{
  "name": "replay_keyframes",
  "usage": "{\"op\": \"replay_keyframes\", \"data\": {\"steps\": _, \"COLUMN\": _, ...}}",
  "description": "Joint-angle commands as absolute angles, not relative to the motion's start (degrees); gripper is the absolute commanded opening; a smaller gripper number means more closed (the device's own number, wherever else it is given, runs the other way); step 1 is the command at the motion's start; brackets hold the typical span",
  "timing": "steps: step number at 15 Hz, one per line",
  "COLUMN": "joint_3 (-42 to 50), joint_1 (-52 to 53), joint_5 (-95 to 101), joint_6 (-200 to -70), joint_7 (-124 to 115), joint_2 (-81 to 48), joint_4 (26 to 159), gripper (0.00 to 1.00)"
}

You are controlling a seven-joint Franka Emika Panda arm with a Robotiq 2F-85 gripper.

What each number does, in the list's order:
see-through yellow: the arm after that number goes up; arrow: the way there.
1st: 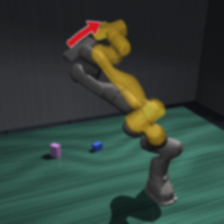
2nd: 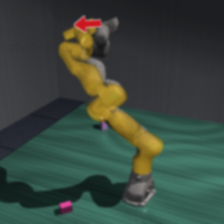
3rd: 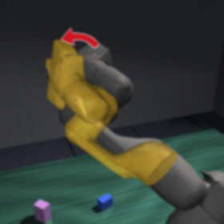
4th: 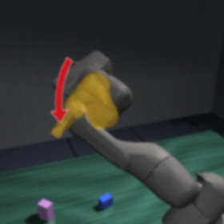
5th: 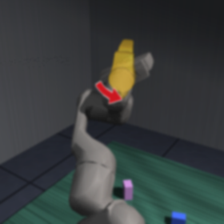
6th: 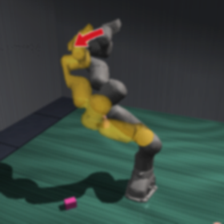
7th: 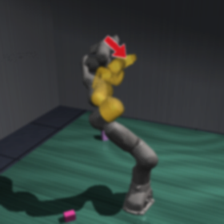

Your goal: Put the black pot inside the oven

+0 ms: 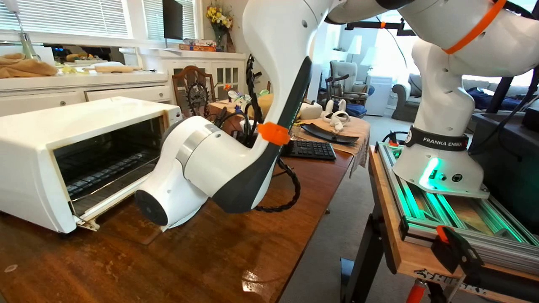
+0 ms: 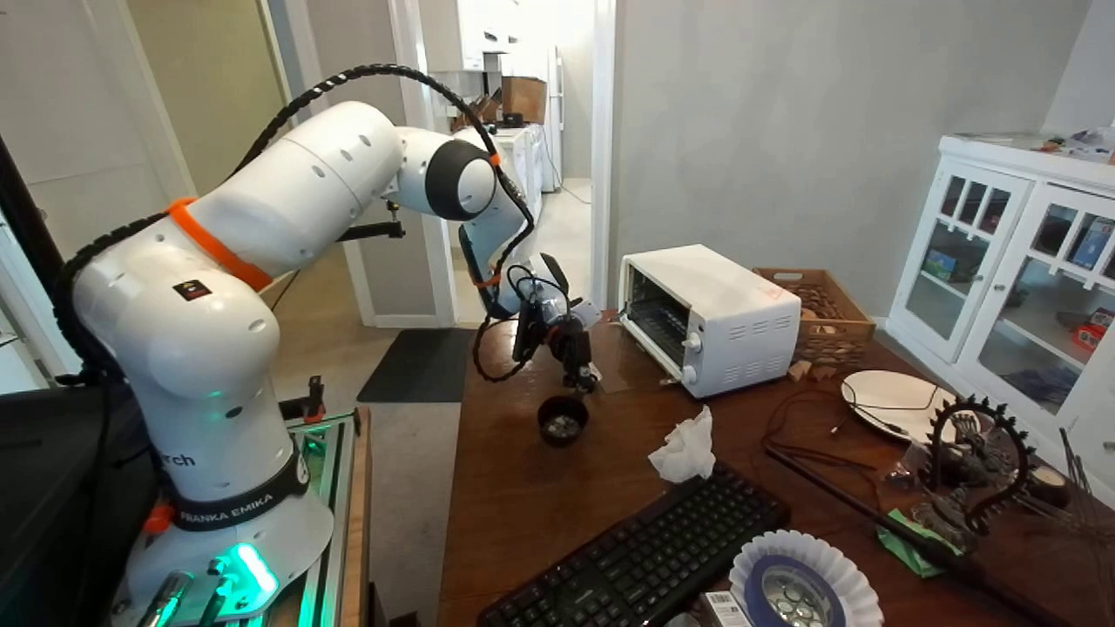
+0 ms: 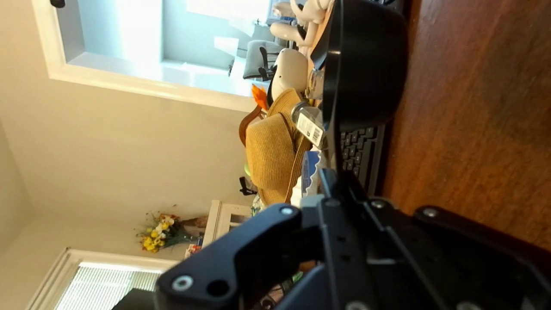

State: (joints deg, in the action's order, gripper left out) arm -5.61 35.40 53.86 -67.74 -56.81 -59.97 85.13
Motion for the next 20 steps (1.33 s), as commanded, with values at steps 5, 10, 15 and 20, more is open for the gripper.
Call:
{"op": "replay_keyframes", "data": {"steps": 5, "joint_3": -6.7, "joint_1": 40.3, "joint_5": 69.4, "joint_6": -66.3, "joint_7": -40.7, "joint_2": -62.4, "joint_4": 83.3, "gripper": 0.02}}
{"op": "replay_keyframes", "data": {"steps": 10, "joint_3": -7.2, "joint_1": 42.3, "joint_5": 81.2, "joint_6": -69.3, "joint_7": -31.0, "joint_2": -61.8, "joint_4": 84.7, "gripper": 0.02}}
{"op": "replay_keyframes", "data": {"steps": 15, "joint_3": -8.9, "joint_1": 41.1, "joint_5": 82.0, "joint_6": -70.3, "joint_7": -31.8, "joint_2": -61.5, "joint_4": 84.2, "gripper": 0.07}}
{"op": "replay_keyframes", "data": {"steps": 20, "joint_3": -8.9, "joint_1": 41.0, "joint_5": 82.0, "joint_6": -70.2, "joint_7": -31.8, "joint_2": -61.5, "joint_4": 84.2, "gripper": 0.07}}
